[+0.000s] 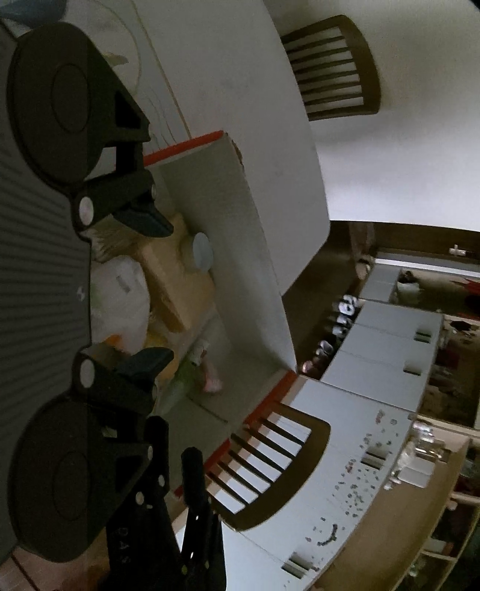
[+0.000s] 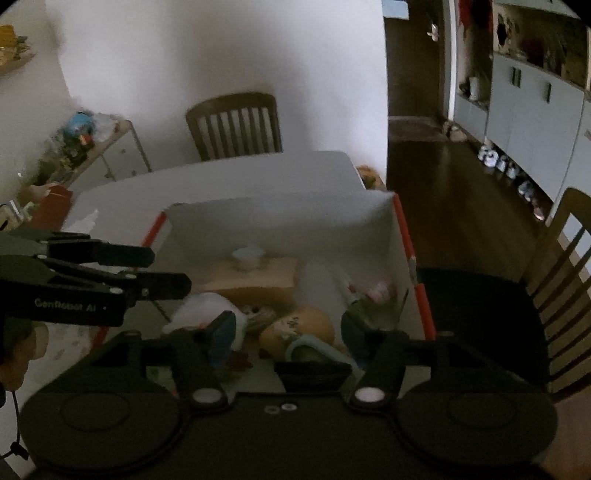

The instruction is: Organize objects

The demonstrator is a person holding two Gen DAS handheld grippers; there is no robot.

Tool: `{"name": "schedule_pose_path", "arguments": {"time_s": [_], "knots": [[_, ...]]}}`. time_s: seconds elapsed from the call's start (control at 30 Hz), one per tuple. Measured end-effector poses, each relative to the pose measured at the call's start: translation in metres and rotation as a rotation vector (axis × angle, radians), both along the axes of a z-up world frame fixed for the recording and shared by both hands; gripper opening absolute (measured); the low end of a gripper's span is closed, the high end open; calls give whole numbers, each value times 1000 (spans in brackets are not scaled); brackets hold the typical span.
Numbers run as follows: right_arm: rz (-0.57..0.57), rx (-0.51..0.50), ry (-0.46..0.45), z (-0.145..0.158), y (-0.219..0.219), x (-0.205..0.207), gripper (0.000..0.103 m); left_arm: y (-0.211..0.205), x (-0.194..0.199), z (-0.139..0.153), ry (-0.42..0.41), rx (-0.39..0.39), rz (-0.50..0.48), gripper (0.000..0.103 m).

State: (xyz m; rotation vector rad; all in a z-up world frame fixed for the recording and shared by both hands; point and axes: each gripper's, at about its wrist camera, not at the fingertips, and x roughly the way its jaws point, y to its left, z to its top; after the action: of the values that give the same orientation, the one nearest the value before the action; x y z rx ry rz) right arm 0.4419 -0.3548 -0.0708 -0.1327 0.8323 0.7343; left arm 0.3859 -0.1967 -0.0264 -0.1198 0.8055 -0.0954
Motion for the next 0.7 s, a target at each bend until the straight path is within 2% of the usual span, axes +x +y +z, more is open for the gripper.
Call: {"name": "schedule_pose_path", "arguments": {"time_s": [0.07,0.13,0.27,0.53,0.63,0.7], "knots": [[10,10,-15,5,-1,-6,67,0,-10,5,-17,-8,0,66],[15,17,-33,9,-1,-12,69,0,-20,9,-35,-17,6,74],[16,41,-49,15,-4,-22,73,1,-37,18,-64,-29,20,74],[26,101,-92,25,-11,-42,91,1,-65,24,-95,18,50,74],[27,107,-109,25,-11,-48,99,0,-72,25,-100,20,52,81],[29,116,-117,26,-12,-52,102,-1,-76,25,-102,21,51,82]]}}
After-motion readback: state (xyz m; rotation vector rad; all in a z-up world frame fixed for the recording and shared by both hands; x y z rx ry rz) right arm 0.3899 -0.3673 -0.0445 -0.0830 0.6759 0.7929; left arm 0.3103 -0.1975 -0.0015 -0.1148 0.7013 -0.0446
